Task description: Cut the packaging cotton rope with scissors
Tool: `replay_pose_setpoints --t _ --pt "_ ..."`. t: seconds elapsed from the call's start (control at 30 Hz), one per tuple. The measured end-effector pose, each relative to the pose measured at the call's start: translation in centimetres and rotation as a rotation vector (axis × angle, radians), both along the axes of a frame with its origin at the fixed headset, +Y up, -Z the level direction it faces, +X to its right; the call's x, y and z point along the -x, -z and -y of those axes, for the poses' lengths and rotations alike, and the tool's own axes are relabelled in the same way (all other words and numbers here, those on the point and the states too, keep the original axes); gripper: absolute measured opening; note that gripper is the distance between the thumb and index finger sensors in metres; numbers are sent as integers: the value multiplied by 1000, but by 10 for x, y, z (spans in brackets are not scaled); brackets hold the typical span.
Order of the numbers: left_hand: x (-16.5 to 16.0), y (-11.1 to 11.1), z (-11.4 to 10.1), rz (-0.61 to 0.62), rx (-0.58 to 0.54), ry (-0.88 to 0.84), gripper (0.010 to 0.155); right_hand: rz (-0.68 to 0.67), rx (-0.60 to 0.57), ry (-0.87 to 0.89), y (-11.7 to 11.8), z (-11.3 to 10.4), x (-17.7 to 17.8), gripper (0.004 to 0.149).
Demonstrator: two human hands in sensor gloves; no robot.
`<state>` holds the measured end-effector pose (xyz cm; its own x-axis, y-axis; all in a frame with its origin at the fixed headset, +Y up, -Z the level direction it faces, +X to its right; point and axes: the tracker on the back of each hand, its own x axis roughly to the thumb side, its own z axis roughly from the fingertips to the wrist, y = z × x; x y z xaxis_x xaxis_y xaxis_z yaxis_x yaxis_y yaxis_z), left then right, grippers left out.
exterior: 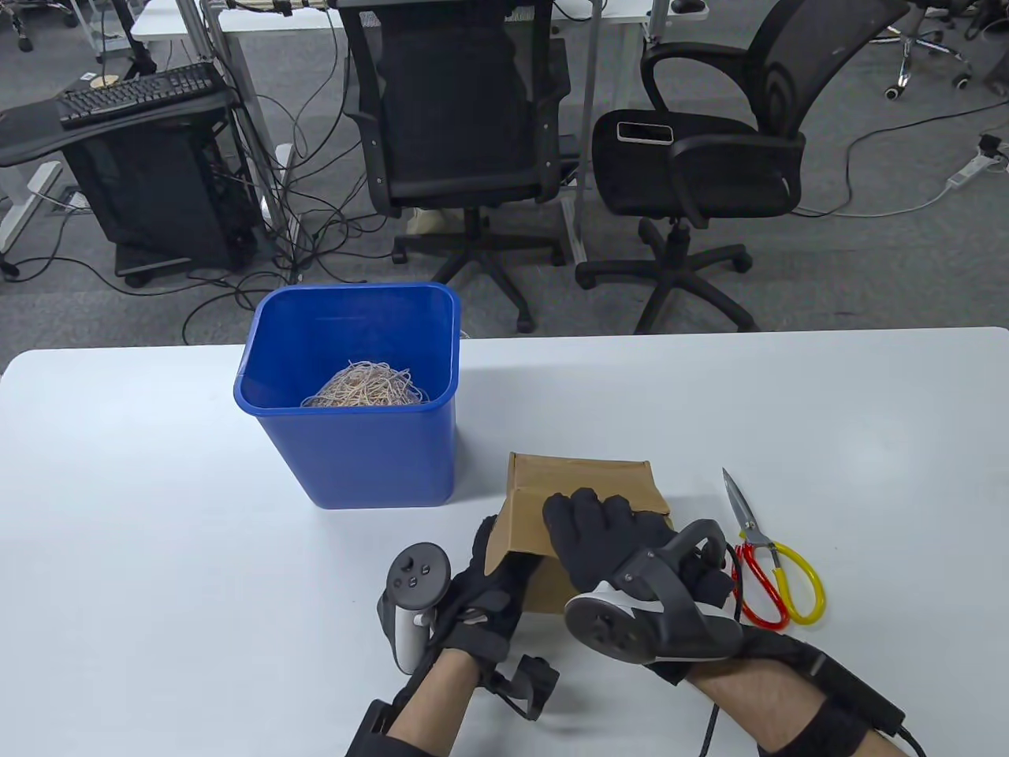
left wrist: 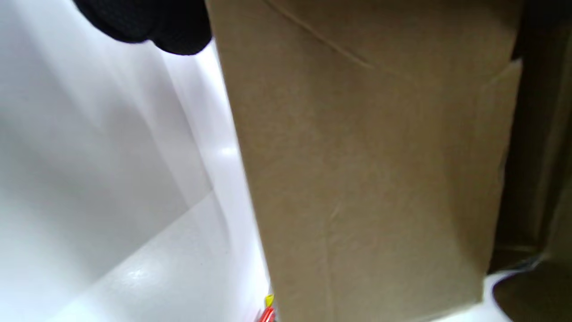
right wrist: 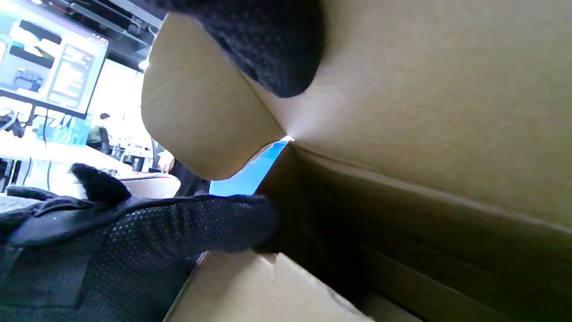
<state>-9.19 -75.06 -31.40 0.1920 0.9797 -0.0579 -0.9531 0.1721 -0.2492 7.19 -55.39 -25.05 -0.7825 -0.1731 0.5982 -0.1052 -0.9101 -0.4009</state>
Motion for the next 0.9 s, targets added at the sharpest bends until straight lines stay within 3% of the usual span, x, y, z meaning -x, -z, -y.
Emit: replay_pose_setpoints --t 0.1,0.2,0.3,0.5,0.63,0.7,0.8,0.9 --pt "2 2 7 4 20 -143 103 4 -38 48 4 -6 -6 48" --pt "11 6 8 -24 -48 -138 102 12 -78 96 15 -16 -16 48" --pt "22 10 8 -97 -107 -116 101 49 -98 170 36 -31 -28 50" --pt "35 13 11 -109 -112 -84 100 121 -23 241 89 -57 -45 59" --pt "33 14 13 -80 -97 -123 100 292 -165 230 124 -68 -56 75" --pt "31 14 12 -45 -102 -141 98 447 -205 211 147 -69 -65 82" --pt "28 13 6 -1 -106 -166 99 711 -228 124 175 -67 -85 89" --pt "30 13 2 24 -157 -102 99 750 -179 224 185 -60 -103 88"
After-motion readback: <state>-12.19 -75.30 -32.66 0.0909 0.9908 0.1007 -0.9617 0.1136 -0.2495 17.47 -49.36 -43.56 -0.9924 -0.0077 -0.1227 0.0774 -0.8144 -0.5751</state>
